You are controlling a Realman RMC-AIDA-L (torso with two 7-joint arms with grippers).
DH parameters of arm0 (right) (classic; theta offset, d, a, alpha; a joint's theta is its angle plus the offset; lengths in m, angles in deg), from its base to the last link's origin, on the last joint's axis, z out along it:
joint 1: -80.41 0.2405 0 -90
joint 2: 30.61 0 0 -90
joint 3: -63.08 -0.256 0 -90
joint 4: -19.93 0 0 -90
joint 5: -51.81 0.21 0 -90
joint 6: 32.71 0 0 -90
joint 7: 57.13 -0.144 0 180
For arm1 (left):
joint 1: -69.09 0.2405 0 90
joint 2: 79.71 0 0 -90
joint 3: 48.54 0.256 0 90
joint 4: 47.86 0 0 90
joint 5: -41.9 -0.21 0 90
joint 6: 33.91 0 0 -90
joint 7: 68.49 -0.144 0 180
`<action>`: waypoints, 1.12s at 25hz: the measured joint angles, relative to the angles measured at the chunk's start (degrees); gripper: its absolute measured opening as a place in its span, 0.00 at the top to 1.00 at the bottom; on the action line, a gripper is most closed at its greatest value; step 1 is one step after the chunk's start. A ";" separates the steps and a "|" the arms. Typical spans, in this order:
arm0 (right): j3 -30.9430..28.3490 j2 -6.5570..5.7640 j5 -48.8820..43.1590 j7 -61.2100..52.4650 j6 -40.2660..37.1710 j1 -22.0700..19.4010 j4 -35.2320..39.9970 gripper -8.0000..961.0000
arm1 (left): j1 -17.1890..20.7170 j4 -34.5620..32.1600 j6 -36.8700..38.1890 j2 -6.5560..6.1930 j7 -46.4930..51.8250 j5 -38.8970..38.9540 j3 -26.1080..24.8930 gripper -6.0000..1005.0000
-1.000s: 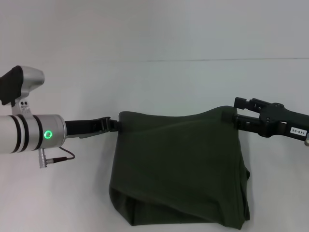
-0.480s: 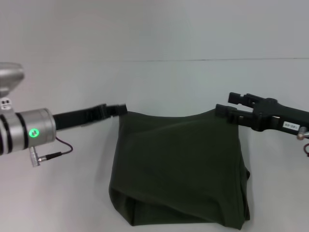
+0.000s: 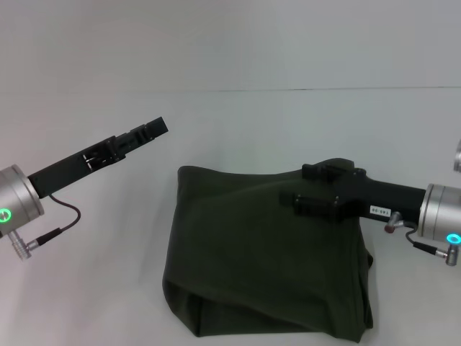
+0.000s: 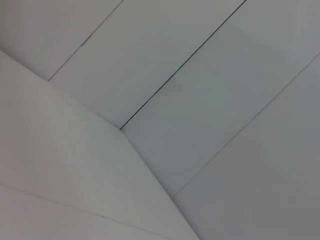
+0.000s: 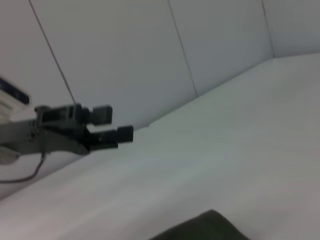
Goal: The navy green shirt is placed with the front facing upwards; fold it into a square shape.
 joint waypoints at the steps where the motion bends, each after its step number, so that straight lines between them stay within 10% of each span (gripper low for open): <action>1: 0.08 0.02 0.00 0.86 0.43 0.01 -0.57 0.14 | 0.05 0.00 0.04 0.01 -0.08 0.00 0.01 0.50; 8: 0.08 0.02 0.00 2.64 2.00 -0.41 -1.35 0.15 | 0.61 0.01 2.02 0.39 -3.32 0.21 0.03 0.21; 12: 0.12 0.09 -0.01 4.02 2.25 -0.20 -2.43 0.34 | 0.76 0.01 2.35 0.50 -4.36 0.65 0.00 0.09; 18: 0.53 0.18 -0.26 4.46 5.72 0.57 -4.40 0.64 | 1.27 0.01 2.45 0.63 -4.71 1.00 -0.04 0.09; 28: 1.62 -0.02 -0.42 4.43 8.41 -0.12 -5.71 0.83 | 1.53 0.02 3.75 0.68 -5.47 0.86 0.00 0.09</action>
